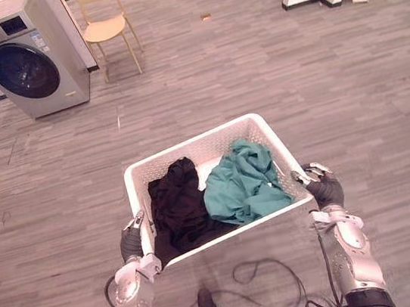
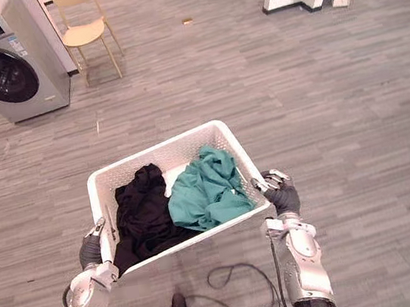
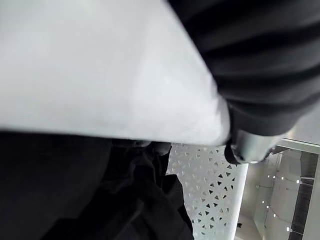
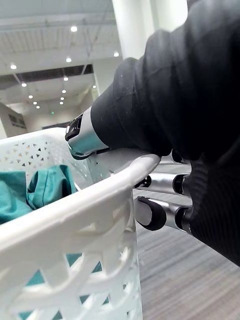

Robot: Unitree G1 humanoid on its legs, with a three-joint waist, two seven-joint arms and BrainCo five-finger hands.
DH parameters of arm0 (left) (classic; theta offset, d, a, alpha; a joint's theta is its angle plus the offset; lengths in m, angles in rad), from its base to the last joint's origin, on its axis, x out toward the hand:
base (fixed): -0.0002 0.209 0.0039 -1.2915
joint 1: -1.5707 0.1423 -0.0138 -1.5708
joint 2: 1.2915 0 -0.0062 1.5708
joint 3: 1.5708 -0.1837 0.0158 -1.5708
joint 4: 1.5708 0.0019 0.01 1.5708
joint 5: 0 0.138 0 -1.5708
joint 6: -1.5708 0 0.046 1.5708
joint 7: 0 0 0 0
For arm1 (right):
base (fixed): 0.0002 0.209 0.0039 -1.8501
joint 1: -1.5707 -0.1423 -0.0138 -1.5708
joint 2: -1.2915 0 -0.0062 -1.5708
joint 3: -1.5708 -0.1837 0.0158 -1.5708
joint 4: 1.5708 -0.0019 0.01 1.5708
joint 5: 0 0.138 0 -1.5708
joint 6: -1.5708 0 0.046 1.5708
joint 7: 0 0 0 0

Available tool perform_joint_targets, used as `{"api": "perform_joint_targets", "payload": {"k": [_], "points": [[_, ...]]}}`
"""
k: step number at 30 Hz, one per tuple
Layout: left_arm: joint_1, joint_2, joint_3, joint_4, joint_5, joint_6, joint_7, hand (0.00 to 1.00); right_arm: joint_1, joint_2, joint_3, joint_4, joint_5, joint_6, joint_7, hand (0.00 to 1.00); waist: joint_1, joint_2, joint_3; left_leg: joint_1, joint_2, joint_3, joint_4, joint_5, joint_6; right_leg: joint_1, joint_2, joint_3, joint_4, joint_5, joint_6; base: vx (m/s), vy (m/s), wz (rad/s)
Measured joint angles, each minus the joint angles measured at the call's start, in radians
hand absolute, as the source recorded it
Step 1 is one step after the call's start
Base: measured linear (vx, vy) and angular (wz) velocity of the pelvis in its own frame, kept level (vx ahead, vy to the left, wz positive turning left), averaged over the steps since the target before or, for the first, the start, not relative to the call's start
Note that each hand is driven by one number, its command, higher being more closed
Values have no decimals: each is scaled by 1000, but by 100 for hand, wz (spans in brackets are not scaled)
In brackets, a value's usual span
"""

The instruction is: Pick up the laundry basket with both hands and put the clothes into the washing machine.

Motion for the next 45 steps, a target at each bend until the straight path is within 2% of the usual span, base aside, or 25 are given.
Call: {"api": "perform_joint_targets", "payload": {"k": [1, 2, 6, 8, 9, 12, 14, 16, 18, 19, 20, 21, 23, 26, 27, 30, 32, 34, 35, 37, 38, 40, 41, 43, 45], "points": [[-8, 9, 6, 0, 0, -2, 0, 100, 3, 4, 0, 0, -12, 0, 4, 100, -4, 4, 1, 28, 12, -28, -1, -8, 9, -45, 13, -27, -30, -32, -51, 339, 38, 20], [-13, 12, 9, 0, 0, -4, 0, 100, 3, 5, 0, 0, -14, 0, 5, 100, -8, 4, 1, 36, 18, -46, -1, -11, 8, -65, 23, -25, -61, -43, -59, 249, -10, 27], [-42, 11, 26, 17, 0, -6, -3, 100, -1, 6, -1, -3, -14, 0, 5, 100, -40, 12, 6, 56, 61, -123, 34, -97, -7, -152, 71, 53, -408, -2, -38, 283, -142, 58], [-40, 16, 34, 17, 0, -5, -3, 100, -4, 13, 8, -2, -13, 0, 5, 100, -42, -8, 10, 86, 67, -154, 33, -173, -39, -141, 28, 107, -686, 166, -14, 267, -254, 56], [-41, 29, 42, 25, 1, -5, -4, 100, -4, 14, 17, -2, -14, 0, 5, 100, -53, -29, 24, 107, 51, -188, 45, -217, -57, -121, -9, 92, -739, 262, 44, 167, -265, 60], [-24, -9, 54, 32, 2, 0, -5, 100, 5, 9, 23, -4, -13, 10, 6, 100, -35, 43, 27, 125, 135, -225, 120, -299, -56, -86, 67, 36, -707, 231, -24, 256, -240, 38], [-19, -27, 65, 32, 2, 0, -6, 100, 10, 8, 28, -11, -11, 11, 6, 100, -38, 38, 32, 58, 137, -218, 303, -292, -73, -67, 71, 0, -684, 213, -78, 219, -186, 50], [7, -51, 63, 24, 1, 0, -8, 100, 36, 4, 28, -56, -10, 12, 5, 100, -38, 51, 42, -40, 151, -181, 597, -217, -126, -13, 73, -45, -678, 189, -122, 149, -145, 46], [45, -59, 61, 5, -6, 0, -8, 100, 78, -2, 38, -122, -9, 12, 7, 100, -23, 56, 48, -128, 235, -31, 808, -23, -91, 46, 91, -58, -666, 168, -185, 160, -90, 1], [48, -56, 65, 5, -6, 0, -8, 100, 80, -2, 40, -123, -8, 12, 7, 100, -20, 45, 53, -133, 249, 2, 824, 19, -83, 61, 87, -53, -674, 161, -196, 202, -41, -5], [46, -46, 62, 4, -6, 0, -11, 100, 78, 0, 42, -123, -8, 12, 4, 100, -17, 47, 51, -154, 251, 33, 845, -26, -97, 83, 67, -50, -699, 157, -204, 211, -9, 18], [35, -50, 55, 3, -6, -1, -16, 100, 72, -1, 30, -120, -8, 12, 0, 100, -23, 42, 53, -180, 215, 51, 820, -146, -87, 80, 42, -38, -693, 155, -207, 201, 2, 30], [35, -53, 43, 3, -8, 0, -17, 100, 71, -15, 26, -114, -7, 13, -2, 100, -26, 37, 56, -194, 144, 54, 655, -235, -91, 70, 14, 7, -667, 157, -210, 153, 1, 28], [45, -53, 53, 1, -11, -1, -14, 100, 37, -29, 48, -64, -7, 13, -1, 100, -22, 42, 50, -191, 128, -3, 206, -227, -120, 43, 5, 23, -640, 143, -207, 229, 16, 8], [48, -53, 56, 1, -11, 0, -13, 100, 13, -28, 51, -21, -7, 13, -1, 100, -20, 48, 47, -196, 148, -31, 42, -199, -157, 47, 12, 26, -641, 127, -205, 231, 40, 6], [53, -52, 57, 2, -10, 7, -7, 100, -22, -50, 69, 40, -14, 15, -1, 100, -6, 68, 33, -231, 198, -22, -38, -155, -183, 79, 34, 49, -640, 94, -158, 416, 167, -16], [68, -52, 51, 2, -13, 8, -7, 100, -24, -65, 81, 39, -15, 20, 3, 100, 12, 80, 5, -220, 193, 22, -42, -90, -165, 100, 17, 83, -617, 47, -118, 447, 296, -59], [70, -50, 47, 2, -18, 7, -6, 100, -22, -63, 83, 42, -16, 22, 3, 100, 16, 68, -23, -192, 138, 75, -32, 43, -84, 107, -38, 123, -552, -27, -46, 577, 390, -44], [62, -43, 47, 3, -18, 7, -4, 100, -16, -43, 80, 48, -19, 28, 2, 100, 1, 23, -36, -186, 73, 109, -12, 22, -72, 79, -89, 154, -466, -45, 19, 624, 366, -5], [47, -30, 39, 4, -17, 7, -3, 100, -13, -37, 68, 56, -36, 30, 2, 100, -1, 2, -22, -134, 25, 131, -10, -30, -34, 30, -97, 189, -264, 8, 146, 518, 285, -3], [42, -10, 31, 5, -17, 7, 0, 100, -12, -23, 67, 69, -45, 30, 2, 100, -8, -10, -12, -77, 2, 127, -22, -50, -16, -9, -88, 178, -120, 80, 170, 382, 209, -3], [35, 34, 14, 6, -16, 7, 7, 100, -3, -15, 68, 82, -50, 30, 3, 100, -26, -3, 1, 6, -4, 94, -33, -103, 0, -39, -38, 123, 33, 78, 137, 342, 194, 17], [17, 60, 7, 6, -15, 7, 7, 100, 14, -11, 67, 80, -51, 29, 7, 100, -45, -1, 11, 53, -4, 58, -42, -131, 17, -70, -4, 75, 89, 51, 87, 233, 123, 39], [-24, 91, -11, 8, 2, 7, 7, 100, 38, -4, 63, 76, -49, 28, 9, 100, -65, -3, 26, 92, 0, 10, -42, -163, 36, -143, 62, 42, 81, 8, 23, 265, 65, 65], [-62, 105, -32, 9, 5, 7, 5, 100, 60, 7, 41, 64, -48, 29, 9, 100, -90, -5, 44, 131, 0, -35, -41, -193, 40, -211, 97, 19, -33, -3, 2, 349, -24, 73]]}}
